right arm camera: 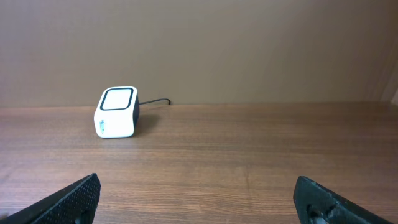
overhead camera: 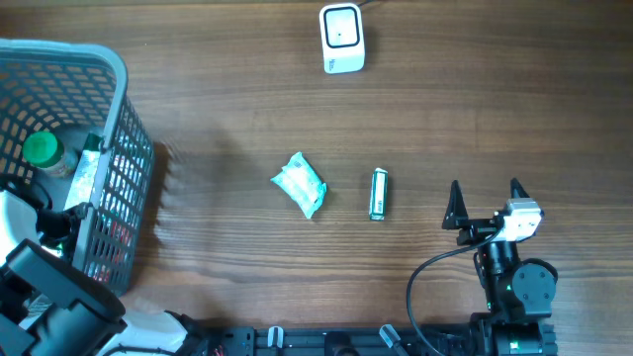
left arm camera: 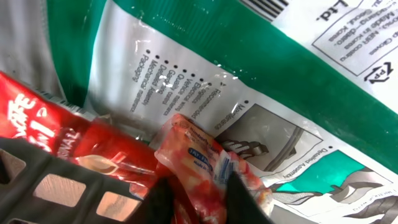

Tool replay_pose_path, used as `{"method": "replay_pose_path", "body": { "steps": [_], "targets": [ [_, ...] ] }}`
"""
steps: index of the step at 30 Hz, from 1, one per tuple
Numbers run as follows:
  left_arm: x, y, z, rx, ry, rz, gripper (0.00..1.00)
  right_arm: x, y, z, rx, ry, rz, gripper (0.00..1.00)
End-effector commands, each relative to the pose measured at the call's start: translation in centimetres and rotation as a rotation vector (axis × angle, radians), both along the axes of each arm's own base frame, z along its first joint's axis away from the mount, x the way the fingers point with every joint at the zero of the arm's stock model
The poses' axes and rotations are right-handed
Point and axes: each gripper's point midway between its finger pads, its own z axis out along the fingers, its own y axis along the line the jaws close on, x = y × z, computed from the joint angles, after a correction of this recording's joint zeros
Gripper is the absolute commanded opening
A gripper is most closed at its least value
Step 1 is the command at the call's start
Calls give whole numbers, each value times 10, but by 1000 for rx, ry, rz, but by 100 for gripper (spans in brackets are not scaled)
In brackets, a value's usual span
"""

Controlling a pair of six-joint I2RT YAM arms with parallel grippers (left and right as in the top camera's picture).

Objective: Scan the item barcode
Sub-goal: 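Reach into the basket and grasp the red-white snack pack with left gripper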

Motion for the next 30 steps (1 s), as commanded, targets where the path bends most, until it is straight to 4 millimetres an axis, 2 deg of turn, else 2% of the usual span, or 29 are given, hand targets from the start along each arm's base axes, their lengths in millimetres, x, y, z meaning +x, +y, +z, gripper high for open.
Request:
{"method": "replay_pose_path", "body": {
  "steps": [1, 4, 6, 13, 16, 19, 20, 25, 30],
  "targets": [
    [3, -6, -8, -16, -10, -14, 7, 0, 0, 1, 9, -2, -4, 100],
    [21, -1, 3, -20, -87, -7, 4, 0, 0, 1, 8, -2, -3, 100],
    [41, 7, 21, -17, -165, -5, 4, 0, 0, 1, 9, -2, -4, 100],
    [71, 38, 79, 84, -263, -18, 8, 0, 0, 1, 9, -2, -3, 100],
    [80, 47, 95, 124, -300, -47, 11, 0, 0, 1, 9, -2, -4, 100],
    [77, 47, 95, 128, -285, -47, 15, 0, 0, 1, 9, -2, -4, 100],
    [74, 48, 94, 138, -264, -49, 20, 0, 0, 0, 9, -2, -4, 100],
    [64, 50, 91, 177, -185, -69, 23, 0, 0, 1, 9, -2, -4, 100],
    [62, 42, 89, 178, -148, -97, 25, 0, 0, 1, 9, -2, -3, 100]
  ]
}}
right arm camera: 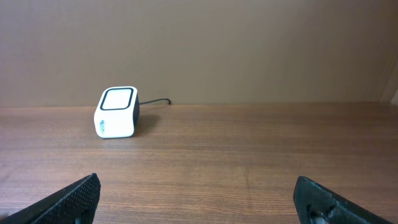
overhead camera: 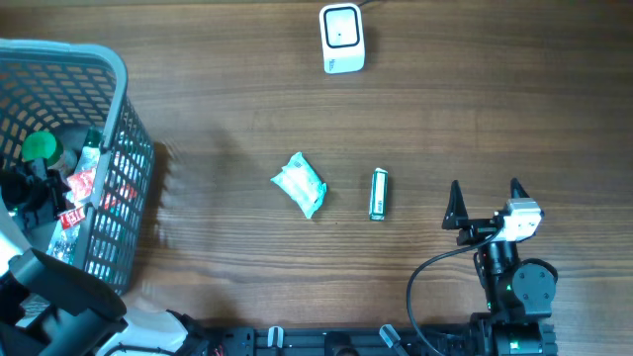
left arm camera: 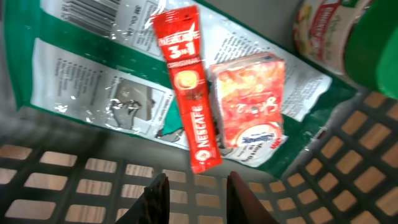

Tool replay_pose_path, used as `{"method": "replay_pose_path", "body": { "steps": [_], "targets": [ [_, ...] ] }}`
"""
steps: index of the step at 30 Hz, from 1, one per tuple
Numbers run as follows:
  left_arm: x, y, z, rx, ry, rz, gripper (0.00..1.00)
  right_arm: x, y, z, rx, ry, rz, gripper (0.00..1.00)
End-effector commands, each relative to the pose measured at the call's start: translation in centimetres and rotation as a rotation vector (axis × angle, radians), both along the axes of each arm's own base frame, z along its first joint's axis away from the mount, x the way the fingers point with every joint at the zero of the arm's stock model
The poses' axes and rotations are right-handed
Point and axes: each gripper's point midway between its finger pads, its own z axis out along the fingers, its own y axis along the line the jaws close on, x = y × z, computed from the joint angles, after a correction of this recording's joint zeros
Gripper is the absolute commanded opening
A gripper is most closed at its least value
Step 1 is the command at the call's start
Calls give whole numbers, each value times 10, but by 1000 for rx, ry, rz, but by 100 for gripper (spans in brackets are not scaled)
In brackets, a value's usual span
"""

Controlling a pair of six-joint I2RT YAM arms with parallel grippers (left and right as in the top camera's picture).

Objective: Scan the item barcode
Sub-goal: 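Reach into the basket and grasp the red-white snack pack with left gripper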

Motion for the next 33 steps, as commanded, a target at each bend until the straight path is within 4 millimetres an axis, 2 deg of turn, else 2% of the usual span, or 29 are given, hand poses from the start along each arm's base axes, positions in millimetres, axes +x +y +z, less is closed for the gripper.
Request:
{"method": "replay_pose_path", "body": {
  "steps": [1, 3, 8, 13, 15, 20, 25, 27, 31, 33],
  "targets": [
    [-2, 0, 0, 44, 54, -37, 38, 0, 0, 1, 9, -2, -3, 100],
    [-3, 2, -1, 73, 81, -48, 49, 0, 0, 1, 9, -2, -4, 100],
    [1, -3, -3, 124, 122, -92, 50, 0, 0, 1, 9, -2, -3, 100],
    [6, -14, -21, 129, 138, -135, 51, 0, 0, 1, 9, -2, -4, 100],
    [7, -18, -35, 133, 141, -152, 59, 0, 0, 1, 9, -2, -4, 100],
    [9, -21, -54, 139, 133, -163, 73, 0, 0, 1, 9, -2, -3, 100],
    [10, -21, -67, 127, 148, -167, 74, 0, 0, 1, 9, -2, -4, 100],
    [14, -20, -72, 126, 142, -228, 71, 0, 0, 0, 9, -2, -4, 100],
    [21, -27, -84, 108, 130, -425, 100, 0, 0, 1, 9, -2, -4, 100],
    [23, -26, -88, 115, 128, -495, 100, 0, 0, 1, 9, -2, -4, 100]
  ]
}}
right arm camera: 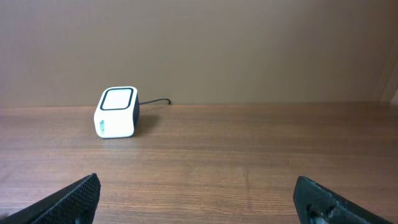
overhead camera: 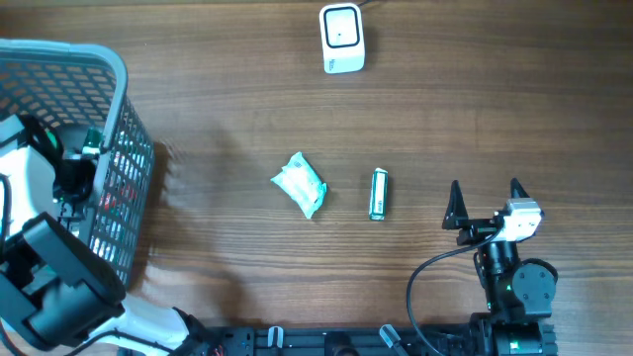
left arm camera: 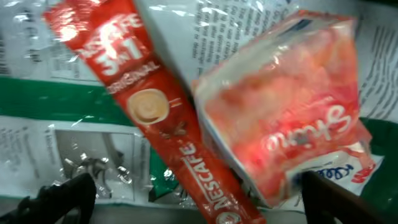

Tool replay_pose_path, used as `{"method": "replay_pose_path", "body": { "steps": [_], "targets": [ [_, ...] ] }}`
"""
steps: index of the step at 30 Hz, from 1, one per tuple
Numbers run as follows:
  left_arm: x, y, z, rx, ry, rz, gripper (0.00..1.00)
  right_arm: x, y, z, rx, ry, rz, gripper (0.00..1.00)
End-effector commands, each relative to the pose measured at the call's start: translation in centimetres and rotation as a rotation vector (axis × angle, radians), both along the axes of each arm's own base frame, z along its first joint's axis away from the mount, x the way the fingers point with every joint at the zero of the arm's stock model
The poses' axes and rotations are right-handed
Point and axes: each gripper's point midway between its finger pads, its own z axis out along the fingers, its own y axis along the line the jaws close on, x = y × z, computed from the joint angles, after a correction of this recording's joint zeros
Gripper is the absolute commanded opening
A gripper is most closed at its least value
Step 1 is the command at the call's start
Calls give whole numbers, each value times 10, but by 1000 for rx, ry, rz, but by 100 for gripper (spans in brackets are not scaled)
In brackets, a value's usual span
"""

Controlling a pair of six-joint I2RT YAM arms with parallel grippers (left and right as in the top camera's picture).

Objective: Scan the item barcode
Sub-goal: 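Reach into the basket and grasp the red-white snack pack with left gripper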

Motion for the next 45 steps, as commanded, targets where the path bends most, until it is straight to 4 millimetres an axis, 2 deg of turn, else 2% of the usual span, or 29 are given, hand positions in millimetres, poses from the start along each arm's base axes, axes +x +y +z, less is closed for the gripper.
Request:
{"method": "replay_pose_path", "body": {
  "steps": [1, 19, 22, 27, 33, 35, 37, 45],
  "targets": [
    [3, -5, -14, -15, 18, -208, 100, 0, 0, 0, 9, -2, -4, 100],
    [14, 2, -10, 17, -17, -231, 100, 0, 0, 0, 9, -2, -3, 100],
    [19, 6, 6, 24, -22, -253, 100, 0, 0, 0, 9, -2, -4, 100],
    [41, 21, 43, 89, -75, -367, 100, 0, 0, 0, 9, -2, -3, 100],
    [64, 36, 51, 203, -134, -587, 100, 0, 0, 0, 9, -2, -4, 100],
    [66, 36, 51, 225, -125, -707, 100, 0, 0, 0, 9, -2, -4, 100],
    [65, 35, 48, 225, -115, -755, 100, 0, 0, 0, 9, -2, -3, 100],
    [44, 21, 15, 157, -63, -800, 100, 0, 0, 0, 9, -2, -4, 100]
  ]
}}
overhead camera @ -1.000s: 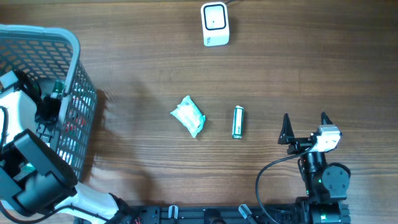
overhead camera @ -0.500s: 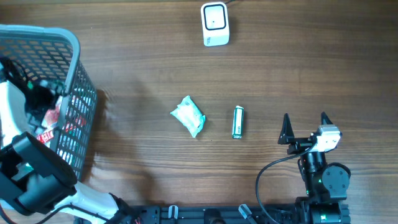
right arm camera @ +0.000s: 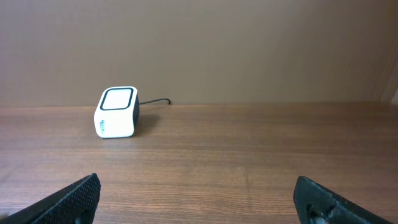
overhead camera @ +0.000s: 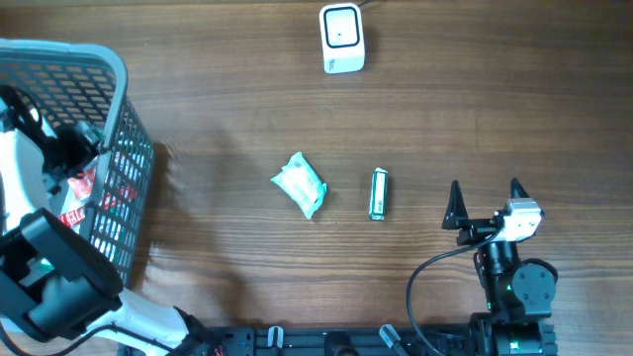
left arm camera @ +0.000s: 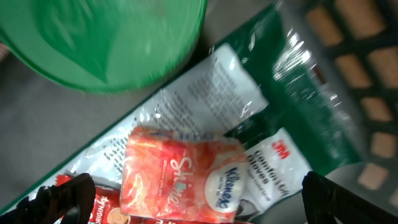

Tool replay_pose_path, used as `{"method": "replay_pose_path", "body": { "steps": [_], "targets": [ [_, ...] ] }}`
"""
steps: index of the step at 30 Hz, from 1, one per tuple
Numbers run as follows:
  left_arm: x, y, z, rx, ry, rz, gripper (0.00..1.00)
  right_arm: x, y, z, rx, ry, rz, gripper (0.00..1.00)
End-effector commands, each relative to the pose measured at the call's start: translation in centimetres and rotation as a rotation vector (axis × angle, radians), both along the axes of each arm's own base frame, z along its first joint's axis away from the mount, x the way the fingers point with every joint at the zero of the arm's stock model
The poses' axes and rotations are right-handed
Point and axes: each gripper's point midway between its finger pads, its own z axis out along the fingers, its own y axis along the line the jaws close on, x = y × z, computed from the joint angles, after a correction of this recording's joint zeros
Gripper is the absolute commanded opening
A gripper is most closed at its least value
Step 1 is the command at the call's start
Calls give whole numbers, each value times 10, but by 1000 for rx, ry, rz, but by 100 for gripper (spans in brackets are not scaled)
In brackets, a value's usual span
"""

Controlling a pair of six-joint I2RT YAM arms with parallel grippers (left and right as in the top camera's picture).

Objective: Scan the item barcode
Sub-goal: 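Reach into the basket and grasp the red-white snack pack with left gripper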

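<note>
My left gripper [left arm camera: 200, 202] is inside the grey basket [overhead camera: 111, 71], open wide, with nothing between its fingers. Just below it lies an orange-red Kleenex tissue pack [left arm camera: 180, 177], label up. A red Nescafé sachet [left arm camera: 107, 208] peeks out at the pack's left. Both rest on green-and-white printed bags [left arm camera: 245, 102]. In the overhead view the left gripper [overhead camera: 67, 156] shows over the basket's right side. The white scanner [overhead camera: 342, 38] stands at the table's far edge, also in the right wrist view as the scanner [right arm camera: 117, 112]. My right gripper [overhead camera: 487, 204] rests open at the near right.
A green bottle lid [left arm camera: 106, 37] fills the upper left of the left wrist view. A white 3M gloves packet [left arm camera: 277, 165] lies beside the tissue pack. On the table lie a teal-white packet [overhead camera: 300, 185] and a small green tube [overhead camera: 377, 193].
The left gripper has drawn back from the tissue pack and sachet and turned; they look smaller now and the green lid has come into view. It stays open. The right arm has not moved.
First the left gripper's fingers stood close together at the tissue pack deep in the basket. Then they were higher, still narrow, with the pack and sachet lying loose below. Later the gripper was wide open close over them, and now it hangs open farther above.
</note>
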Motion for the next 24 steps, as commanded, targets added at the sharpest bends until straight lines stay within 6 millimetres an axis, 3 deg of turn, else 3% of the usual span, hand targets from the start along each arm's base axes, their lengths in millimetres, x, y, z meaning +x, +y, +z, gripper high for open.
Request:
{"method": "replay_pose_path", "body": {
  "steps": [1, 14, 24],
  "targets": [
    [-12, -12, -21, -29, 50, -49, 100, 0, 0, 1, 9, -2, -3, 100],
    [-17, -15, -42, -42, 69, -49, 95, 0, 0, 1, 9, -2, -3, 100],
    [-17, -10, -48, -27, 85, -49, 60, 0, 0, 1, 9, -2, -4, 100]
  ]
}}
